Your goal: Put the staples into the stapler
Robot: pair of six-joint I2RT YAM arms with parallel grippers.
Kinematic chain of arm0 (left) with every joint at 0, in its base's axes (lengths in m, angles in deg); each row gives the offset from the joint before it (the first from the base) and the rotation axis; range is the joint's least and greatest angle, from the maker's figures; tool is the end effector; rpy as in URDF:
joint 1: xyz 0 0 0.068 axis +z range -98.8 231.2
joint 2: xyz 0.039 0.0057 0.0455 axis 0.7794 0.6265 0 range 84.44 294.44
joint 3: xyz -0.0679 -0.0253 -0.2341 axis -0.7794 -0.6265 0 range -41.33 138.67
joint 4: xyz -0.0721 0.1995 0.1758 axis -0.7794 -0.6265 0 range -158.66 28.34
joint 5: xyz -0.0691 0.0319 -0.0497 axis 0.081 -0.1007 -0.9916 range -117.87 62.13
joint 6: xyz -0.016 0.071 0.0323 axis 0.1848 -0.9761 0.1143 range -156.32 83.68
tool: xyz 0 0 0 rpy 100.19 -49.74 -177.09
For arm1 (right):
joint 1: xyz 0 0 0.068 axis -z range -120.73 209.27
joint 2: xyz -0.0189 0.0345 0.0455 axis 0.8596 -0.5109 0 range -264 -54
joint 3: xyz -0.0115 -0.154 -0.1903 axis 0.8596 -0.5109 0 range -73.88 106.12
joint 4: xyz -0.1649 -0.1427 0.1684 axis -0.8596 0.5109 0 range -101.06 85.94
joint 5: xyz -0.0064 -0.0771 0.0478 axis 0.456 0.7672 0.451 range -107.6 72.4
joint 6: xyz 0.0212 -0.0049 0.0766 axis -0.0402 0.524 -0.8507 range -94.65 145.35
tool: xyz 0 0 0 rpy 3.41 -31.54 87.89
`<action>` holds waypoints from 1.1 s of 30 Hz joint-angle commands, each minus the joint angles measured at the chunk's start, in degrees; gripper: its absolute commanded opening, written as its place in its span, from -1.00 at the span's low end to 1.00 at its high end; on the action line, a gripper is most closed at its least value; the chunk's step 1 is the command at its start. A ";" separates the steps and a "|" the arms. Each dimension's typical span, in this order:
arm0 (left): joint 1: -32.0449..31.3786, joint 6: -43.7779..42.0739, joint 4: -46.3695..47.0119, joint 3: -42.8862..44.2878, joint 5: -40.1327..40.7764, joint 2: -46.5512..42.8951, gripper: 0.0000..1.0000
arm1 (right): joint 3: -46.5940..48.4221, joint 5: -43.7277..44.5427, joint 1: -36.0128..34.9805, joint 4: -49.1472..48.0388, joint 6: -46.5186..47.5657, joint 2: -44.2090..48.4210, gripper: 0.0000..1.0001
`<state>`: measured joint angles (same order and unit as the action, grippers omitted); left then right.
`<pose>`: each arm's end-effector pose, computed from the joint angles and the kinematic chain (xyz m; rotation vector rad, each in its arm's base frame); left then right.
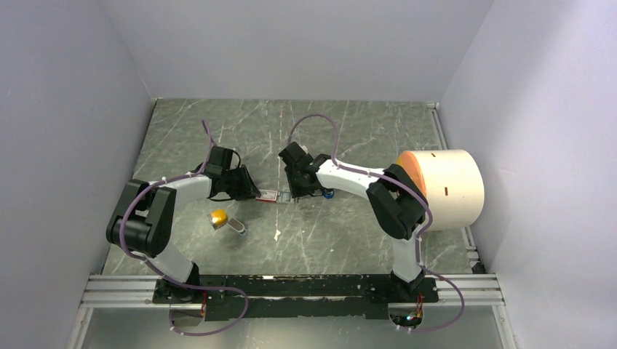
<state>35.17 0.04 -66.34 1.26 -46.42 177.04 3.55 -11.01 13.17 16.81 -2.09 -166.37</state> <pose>0.3055 -0.1104 0.0745 -0.3293 2.6106 -0.7543 0.2982 0.2986 0.1048 -0.3980 2.6526 0.2645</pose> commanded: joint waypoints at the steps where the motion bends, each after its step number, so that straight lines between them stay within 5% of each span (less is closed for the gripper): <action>1: 0.47 -1.07 -0.56 0.78 1.69 -0.74 -0.46 | 0.62 1.98 -0.12 1.00 -0.65 0.18 -0.44; 6: 0.80 -0.83 0.05 0.39 0.96 -0.90 -0.58 | 0.31 2.43 -0.08 0.75 -0.28 0.31 -0.67; 17: 1.44 -0.38 -0.07 -0.34 1.35 -2.06 -0.89 | -0.10 3.83 -0.12 0.55 -0.69 0.73 -0.85; 33: 2.93 -0.19 -2.94 -0.51 6.47 -5.39 -0.90 | -6.69 7.34 0.45 -2.05 -3.88 4.97 -0.96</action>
<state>37.51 -0.05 -67.52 0.82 -43.93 174.41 -1.41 -5.92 13.23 15.85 -4.23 -164.12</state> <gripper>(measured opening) 0.056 0.027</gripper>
